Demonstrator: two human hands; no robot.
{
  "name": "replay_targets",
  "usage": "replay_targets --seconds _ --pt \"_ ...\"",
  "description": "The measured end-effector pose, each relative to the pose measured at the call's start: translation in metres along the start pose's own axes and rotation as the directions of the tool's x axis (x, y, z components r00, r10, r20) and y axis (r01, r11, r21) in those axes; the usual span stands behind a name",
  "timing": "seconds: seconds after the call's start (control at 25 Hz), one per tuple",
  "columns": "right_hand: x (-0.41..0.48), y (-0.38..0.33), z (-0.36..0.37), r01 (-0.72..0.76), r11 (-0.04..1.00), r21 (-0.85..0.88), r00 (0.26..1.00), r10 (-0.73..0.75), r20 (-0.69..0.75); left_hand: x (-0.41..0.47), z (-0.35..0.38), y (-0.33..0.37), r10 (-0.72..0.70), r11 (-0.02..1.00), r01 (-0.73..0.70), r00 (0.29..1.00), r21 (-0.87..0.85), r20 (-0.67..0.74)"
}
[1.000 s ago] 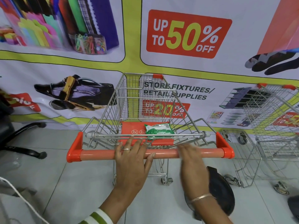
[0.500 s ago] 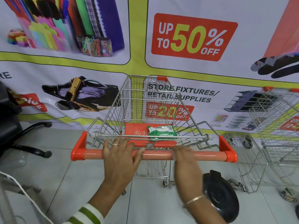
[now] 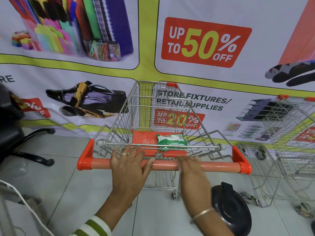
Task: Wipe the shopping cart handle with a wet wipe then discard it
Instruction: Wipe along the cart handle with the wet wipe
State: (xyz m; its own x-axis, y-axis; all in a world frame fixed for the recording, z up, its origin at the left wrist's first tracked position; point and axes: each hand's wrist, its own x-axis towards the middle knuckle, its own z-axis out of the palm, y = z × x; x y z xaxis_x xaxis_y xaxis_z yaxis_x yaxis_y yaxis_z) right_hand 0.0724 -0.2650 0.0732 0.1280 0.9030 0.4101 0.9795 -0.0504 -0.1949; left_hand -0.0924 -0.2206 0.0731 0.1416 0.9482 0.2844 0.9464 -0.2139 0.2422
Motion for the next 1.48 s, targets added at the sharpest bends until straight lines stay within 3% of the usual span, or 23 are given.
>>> replay_targets --seconds 0.16,0.32,0.4,0.48,0.64,0.72,0.88,0.96,1.12,1.2,1.36,1.48 --pt "-0.002 -0.012 0.01 0.187 0.977 0.097 0.982 -0.186 -0.019 0.0 -0.001 -0.001 -0.004 1.0 0.004 1.0 -0.011 -0.002" --pt "-0.009 0.065 -0.016 -0.087 0.996 0.017 0.996 0.087 0.036 0.0 -0.001 0.002 -0.007 1.0 0.007 1.0 -0.008 0.021" --pt "-0.009 0.066 -0.018 -0.178 0.983 -0.044 0.983 0.18 0.038 0.0 -0.002 0.002 -0.014 1.0 0.015 0.999 -0.01 0.041" --pt "-0.004 0.033 -0.012 -0.099 0.994 -0.048 0.995 0.099 -0.004 0.0 -0.002 0.001 -0.011 1.0 0.012 0.998 -0.011 0.055" --pt "-0.002 -0.018 0.004 0.198 0.98 0.024 0.98 -0.197 -0.011 0.001 -0.003 0.012 0.021 0.999 -0.02 0.999 -0.029 0.043" --pt "0.001 0.004 -0.001 0.153 0.988 0.003 0.988 -0.153 -0.025 0.001 -0.001 0.024 0.089 0.996 -0.089 0.994 -0.002 0.063" --pt "-0.004 0.053 -0.016 -0.108 0.994 0.003 0.994 0.108 0.022 0.002 0.005 0.031 0.107 0.992 -0.115 0.986 0.06 0.127" --pt "0.0 0.033 -0.01 -0.07 0.997 -0.019 0.998 0.069 -0.009 0.001 0.005 0.029 0.095 0.993 -0.103 0.988 0.058 0.122" --pt "-0.001 -0.006 0.008 0.149 0.988 0.042 0.989 -0.148 -0.023 -0.001 0.003 0.026 0.077 0.997 -0.08 0.99 0.022 0.119" --pt "0.0 0.017 0.002 0.126 0.991 0.04 0.992 -0.125 -0.025 -0.001 0.001 0.027 0.081 0.996 -0.083 0.991 0.014 0.104" --pt "-0.002 0.051 -0.016 -0.09 0.996 0.014 0.996 0.09 0.01 -0.001 0.002 0.03 0.093 0.995 -0.094 0.992 0.015 0.087" --pt "0.0 0.009 0.002 0.04 0.999 -0.015 0.999 -0.04 0.003 -0.001 0.002 0.027 0.085 0.996 -0.086 0.991 -0.002 0.104"
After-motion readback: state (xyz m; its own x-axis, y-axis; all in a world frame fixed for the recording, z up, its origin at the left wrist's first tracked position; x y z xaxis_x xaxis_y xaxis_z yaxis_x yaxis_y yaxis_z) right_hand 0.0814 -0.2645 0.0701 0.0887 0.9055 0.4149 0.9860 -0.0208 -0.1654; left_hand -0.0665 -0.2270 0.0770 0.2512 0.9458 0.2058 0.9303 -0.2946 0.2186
